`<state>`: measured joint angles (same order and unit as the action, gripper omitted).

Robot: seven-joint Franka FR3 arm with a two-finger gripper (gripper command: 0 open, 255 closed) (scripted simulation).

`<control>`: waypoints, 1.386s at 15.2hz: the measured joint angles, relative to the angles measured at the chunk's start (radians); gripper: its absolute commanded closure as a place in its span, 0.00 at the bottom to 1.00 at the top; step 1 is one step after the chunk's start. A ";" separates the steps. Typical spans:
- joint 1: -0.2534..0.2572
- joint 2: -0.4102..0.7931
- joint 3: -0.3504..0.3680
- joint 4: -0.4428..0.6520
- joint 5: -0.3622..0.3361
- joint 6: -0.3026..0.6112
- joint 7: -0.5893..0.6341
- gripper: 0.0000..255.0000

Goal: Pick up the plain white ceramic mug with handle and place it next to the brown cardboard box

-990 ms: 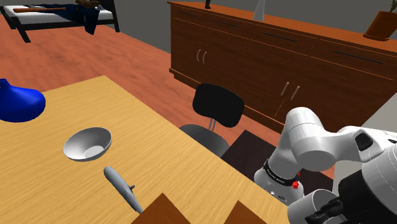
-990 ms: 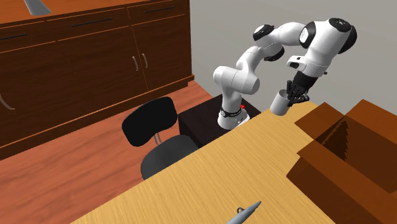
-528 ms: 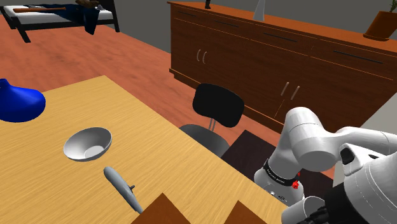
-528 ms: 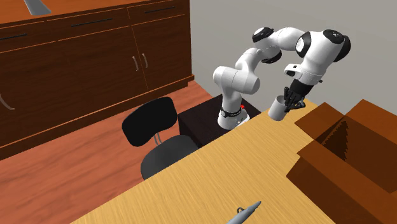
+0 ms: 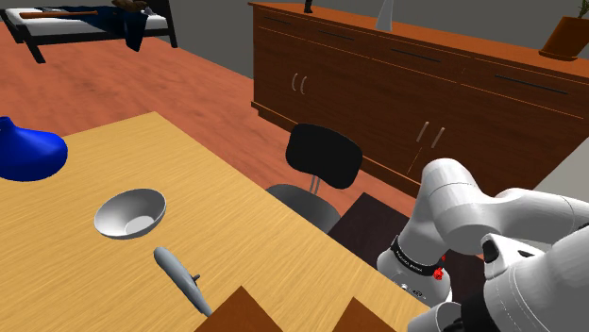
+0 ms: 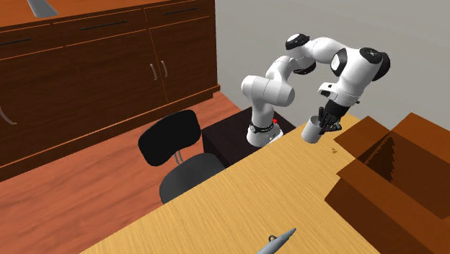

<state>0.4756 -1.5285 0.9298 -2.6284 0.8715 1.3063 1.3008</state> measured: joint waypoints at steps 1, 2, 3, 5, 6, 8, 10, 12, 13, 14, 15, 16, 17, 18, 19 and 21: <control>0.009 -0.008 0.013 -0.013 0.013 0.005 0.003 1.00; 0.014 -0.013 0.027 -0.024 0.026 0.012 0.003 1.00; 0.018 -0.017 0.039 -0.033 0.037 0.018 0.004 1.00; 0.027 -0.024 0.063 -0.050 0.060 0.029 0.006 1.00; 0.034 -0.029 0.076 -0.059 0.072 0.034 0.008 1.00; 0.045 -0.037 0.102 -0.077 0.096 0.045 0.010 1.00; 0.055 -0.043 0.134 -0.096 0.127 0.059 0.013 1.00; 0.058 -0.045 0.142 -0.100 0.134 0.063 0.013 1.00; 0.058 -0.045 0.143 -0.101 0.135 0.063 0.013 1.00; 0.059 -0.045 0.144 -0.101 0.136 0.064 0.013 1.00; 0.059 -0.045 0.144 -0.102 0.136 0.064 0.013 1.00; 0.059 -0.046 0.144 -0.102 0.136 0.064 0.013 1.00; 0.059 -0.046 0.144 -0.102 0.136 0.064 0.013 0.00; 0.059 -0.046 0.144 -0.102 0.136 0.064 0.013 0.00; 0.059 -0.046 0.144 -0.102 0.136 0.064 0.013 0.00; 0.059 -0.046 0.144 -0.102 0.136 0.064 0.013 0.00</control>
<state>0.5344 -1.5740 1.0738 -2.7301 1.0074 1.3701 1.3139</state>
